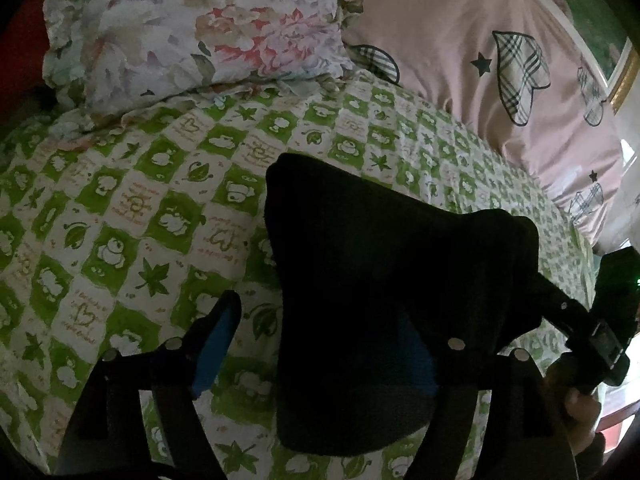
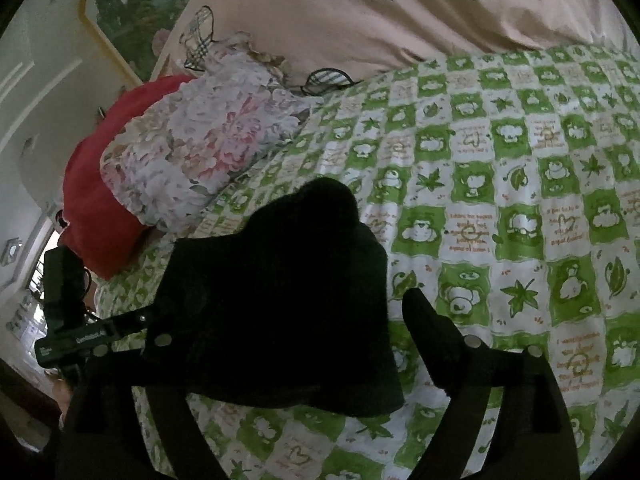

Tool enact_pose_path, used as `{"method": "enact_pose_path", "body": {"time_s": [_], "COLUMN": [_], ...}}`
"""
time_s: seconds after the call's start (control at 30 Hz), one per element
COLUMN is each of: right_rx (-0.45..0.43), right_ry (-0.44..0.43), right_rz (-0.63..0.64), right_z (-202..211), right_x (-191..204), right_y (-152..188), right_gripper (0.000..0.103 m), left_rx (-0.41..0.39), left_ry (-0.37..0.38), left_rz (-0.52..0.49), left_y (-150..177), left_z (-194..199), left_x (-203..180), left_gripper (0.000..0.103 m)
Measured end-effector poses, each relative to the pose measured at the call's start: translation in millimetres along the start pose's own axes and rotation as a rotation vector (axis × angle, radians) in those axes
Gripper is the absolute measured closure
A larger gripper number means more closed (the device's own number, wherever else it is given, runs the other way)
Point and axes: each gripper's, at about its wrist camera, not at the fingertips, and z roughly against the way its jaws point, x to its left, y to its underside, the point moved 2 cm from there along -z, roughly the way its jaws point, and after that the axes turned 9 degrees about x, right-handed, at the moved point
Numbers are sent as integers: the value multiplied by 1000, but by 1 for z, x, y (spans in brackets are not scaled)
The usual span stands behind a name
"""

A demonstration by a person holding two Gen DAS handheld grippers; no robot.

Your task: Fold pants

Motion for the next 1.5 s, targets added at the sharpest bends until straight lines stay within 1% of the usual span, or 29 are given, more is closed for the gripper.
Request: {"method": "enact_pose_path", "body": {"time_s": [0.23,0.33,0.5,0.77,0.83,1.0,1.07,1.23,1.37,1.5], "right_rx": [-14,-22,-26,-33,-33,-28,-23,-28,-40,-39], "right_ry": [28,54,90,137,149,158,166,194,216,213], "right_rz": [32,72,139,229,241,245,249,267,294,308], "right_z": [11,16,22,30,31,33,32,31,28,22], "right_x": [12,21,35,53,55,56,55,55,57,57], "right_y": [4,10,23,41,44,53,58,68,76,86], "right_gripper": [14,12,10,8,7,6,6,5,3,2], "left_rx": [-34,-48,-57,-75,-84,-88,-97,-148,-161,-160], "left_ry": [-25,-38,-49,-93,-110,-114,-137,-191,-198,-222], "left_rz": [-13,-27,-48,-78,-78,-73,-74,-64,-67,-80], "left_y": [10,16,27,49,55,65,68,78,85,91], "left_z": [15,21,27,35,37,40,40,45,43,38], "left_x": [-2,-6,-12,-21,-21,-20,-20,-21,-23,-26], "left_gripper": [23,22,21,21,21,20,20,20,19,19]}}
